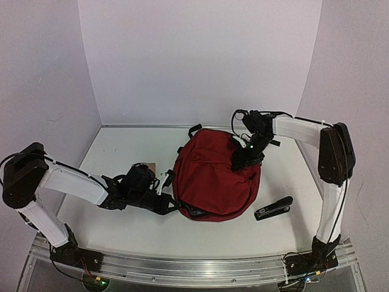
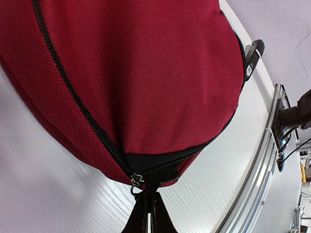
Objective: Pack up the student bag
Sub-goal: Zip the student bag at the center of the board.
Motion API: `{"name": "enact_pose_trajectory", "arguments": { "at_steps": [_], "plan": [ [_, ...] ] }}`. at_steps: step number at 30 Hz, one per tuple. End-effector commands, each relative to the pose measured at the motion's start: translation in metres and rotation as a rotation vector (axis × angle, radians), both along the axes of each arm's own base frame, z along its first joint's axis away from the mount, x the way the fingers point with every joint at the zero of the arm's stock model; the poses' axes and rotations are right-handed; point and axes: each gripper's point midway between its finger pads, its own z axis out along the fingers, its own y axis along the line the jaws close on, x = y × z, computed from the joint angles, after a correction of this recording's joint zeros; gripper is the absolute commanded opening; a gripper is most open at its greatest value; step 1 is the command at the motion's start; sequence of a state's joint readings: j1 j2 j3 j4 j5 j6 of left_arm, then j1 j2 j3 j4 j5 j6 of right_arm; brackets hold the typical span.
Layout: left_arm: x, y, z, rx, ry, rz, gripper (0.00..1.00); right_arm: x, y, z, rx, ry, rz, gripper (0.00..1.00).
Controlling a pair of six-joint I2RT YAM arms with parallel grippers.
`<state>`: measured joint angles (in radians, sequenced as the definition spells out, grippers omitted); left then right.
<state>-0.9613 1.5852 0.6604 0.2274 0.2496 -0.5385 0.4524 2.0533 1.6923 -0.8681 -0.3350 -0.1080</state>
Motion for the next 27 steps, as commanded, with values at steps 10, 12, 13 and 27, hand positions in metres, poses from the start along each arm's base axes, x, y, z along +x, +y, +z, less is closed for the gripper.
{"name": "enact_pose_trajectory", "arguments": {
  "at_steps": [10,12,13,27],
  "plan": [
    [-0.018,-0.049,-0.006,0.040,-0.048,-0.134,0.11,0.099,0.041,0.030,0.096,-0.241,0.014,0.69],
    [-0.026,-0.056,-0.002,0.067,-0.068,-0.201,0.15,0.084,0.041,0.047,0.133,-0.236,0.029,0.69],
    [-0.032,-0.058,0.000,0.075,-0.079,-0.238,0.16,0.073,0.041,0.055,0.158,-0.224,0.039,0.69],
    [-0.016,-0.007,0.092,-0.078,-0.193,-0.083,0.81,-0.091,0.070,0.104,0.404,-0.104,0.218,0.68]
  ]
}}
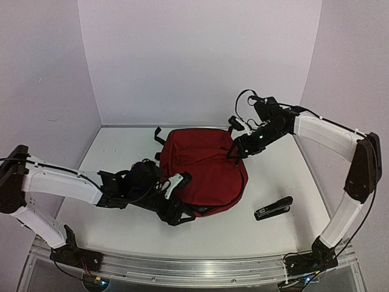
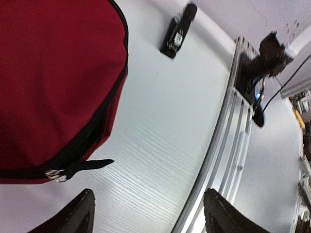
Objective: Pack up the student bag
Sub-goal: Zip the student bag at the center of the board.
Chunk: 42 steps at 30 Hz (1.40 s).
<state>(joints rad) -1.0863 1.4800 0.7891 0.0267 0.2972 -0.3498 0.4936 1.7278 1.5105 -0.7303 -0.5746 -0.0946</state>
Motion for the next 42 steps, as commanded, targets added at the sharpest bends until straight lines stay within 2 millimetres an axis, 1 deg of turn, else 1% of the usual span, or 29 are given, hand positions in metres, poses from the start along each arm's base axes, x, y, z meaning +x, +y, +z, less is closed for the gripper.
{"name": "enact_pose_trajectory", "arguments": {
  "at_steps": [1,3,4,7,9,10,12,15,19,22,25,28,31,33,37,42],
  "plan": [
    [0.042,0.033,0.040,-0.102,-0.032,0.236,0.82,-0.050,0.039,-0.001,0.065,0.019,0.131,0.68],
    [0.058,0.053,0.042,-0.126,0.003,0.347,0.83,-0.065,0.054,-0.007,0.058,0.015,0.188,0.67],
    [0.065,0.061,0.042,-0.135,0.017,0.391,0.83,-0.069,0.060,-0.011,0.051,0.014,0.216,0.66],
    [0.077,0.084,0.037,-0.132,0.050,0.513,0.84,-0.081,0.080,-0.022,0.031,0.007,0.296,0.62],
    [0.082,0.093,0.035,-0.118,0.056,0.569,0.84,-0.091,0.095,-0.029,0.008,-0.013,0.353,0.61],
    [0.083,0.096,0.033,-0.110,0.062,0.588,0.84,-0.094,0.103,-0.031,-0.002,-0.019,0.368,0.59],
    [0.086,0.101,0.027,-0.082,0.090,0.630,0.85,-0.102,0.112,-0.039,-0.009,0.028,0.383,0.57],
    [0.088,0.102,0.020,-0.061,0.113,0.655,0.85,-0.123,0.119,-0.048,0.015,0.117,0.418,0.56],
    [0.090,0.101,0.012,-0.046,0.134,0.672,0.85,-0.149,0.128,-0.056,0.016,0.179,0.459,0.55],
    [0.096,0.106,0.005,-0.016,0.137,0.727,0.85,-0.154,0.130,-0.069,-0.015,0.196,0.464,0.54],
    [0.099,0.109,0.000,0.003,0.147,0.761,0.84,-0.154,0.132,-0.084,-0.041,0.228,0.451,0.52],
    [0.101,0.108,0.001,-0.005,0.152,0.770,0.85,-0.153,0.135,-0.092,-0.052,0.245,0.444,0.51],
    [0.103,0.107,0.002,-0.010,0.151,0.774,0.84,-0.154,0.138,-0.097,-0.052,0.269,0.442,0.50],
    [0.104,0.106,0.003,-0.012,0.149,0.773,0.84,-0.153,0.141,-0.097,-0.046,0.276,0.440,0.49],
    [0.105,0.104,-0.002,-0.005,0.156,0.774,0.84,-0.152,0.147,-0.097,-0.039,0.286,0.434,0.47],
    [0.105,0.101,-0.007,-0.003,0.170,0.772,0.84,-0.148,0.150,-0.103,-0.051,0.292,0.421,0.44]
  ]
}}
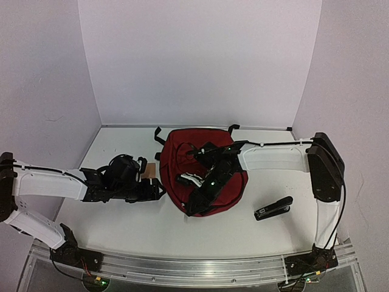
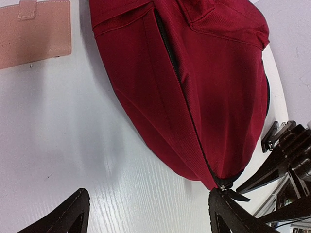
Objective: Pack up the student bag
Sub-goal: Zip the student bag at the center of the board.
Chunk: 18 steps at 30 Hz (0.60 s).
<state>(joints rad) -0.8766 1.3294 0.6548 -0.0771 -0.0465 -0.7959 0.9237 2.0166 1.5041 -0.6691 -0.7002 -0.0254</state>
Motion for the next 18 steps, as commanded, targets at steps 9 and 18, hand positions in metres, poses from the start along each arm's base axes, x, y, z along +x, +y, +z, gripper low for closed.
{"name": "enact_pose_trajectory", "arguments": {
  "at_steps": [9,18],
  "plan": [
    [0.012,-0.026,0.020,-0.119,-0.016,-0.015,0.85,0.007,0.007,-0.003,-0.010,-0.014,-0.018,0.08],
    [0.022,-0.065,0.008,-0.178,0.045,-0.073,0.77,0.007,0.006,0.021,0.033,-0.056,-0.013,0.00]
  ]
}}
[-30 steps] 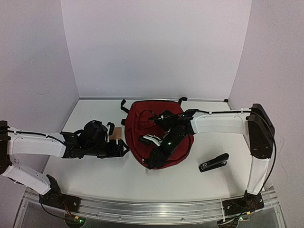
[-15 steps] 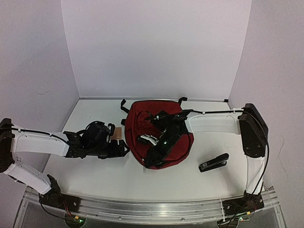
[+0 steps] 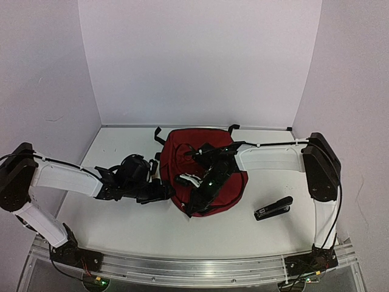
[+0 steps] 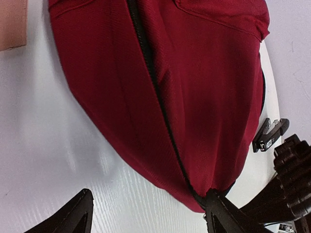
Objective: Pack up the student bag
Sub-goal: Zip the student bag at the center of the board.
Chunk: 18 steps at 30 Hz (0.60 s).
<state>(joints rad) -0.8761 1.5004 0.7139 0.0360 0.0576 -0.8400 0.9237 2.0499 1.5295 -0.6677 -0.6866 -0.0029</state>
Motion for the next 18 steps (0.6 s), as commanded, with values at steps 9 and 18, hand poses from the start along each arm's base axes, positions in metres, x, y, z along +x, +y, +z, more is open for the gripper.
{"name": "enact_pose_trajectory", "arguments": {
  "at_steps": [9,18],
  "plan": [
    [0.022,-0.023,0.032,-0.122,-0.047,0.045,0.75,-0.004,-0.003,0.021,0.031,-0.012,-0.024,0.30],
    [0.020,-0.025,0.027,-0.125,-0.035,0.032,0.74,-0.007,0.002,0.011,0.028,0.030,-0.044,0.44]
  ]
}}
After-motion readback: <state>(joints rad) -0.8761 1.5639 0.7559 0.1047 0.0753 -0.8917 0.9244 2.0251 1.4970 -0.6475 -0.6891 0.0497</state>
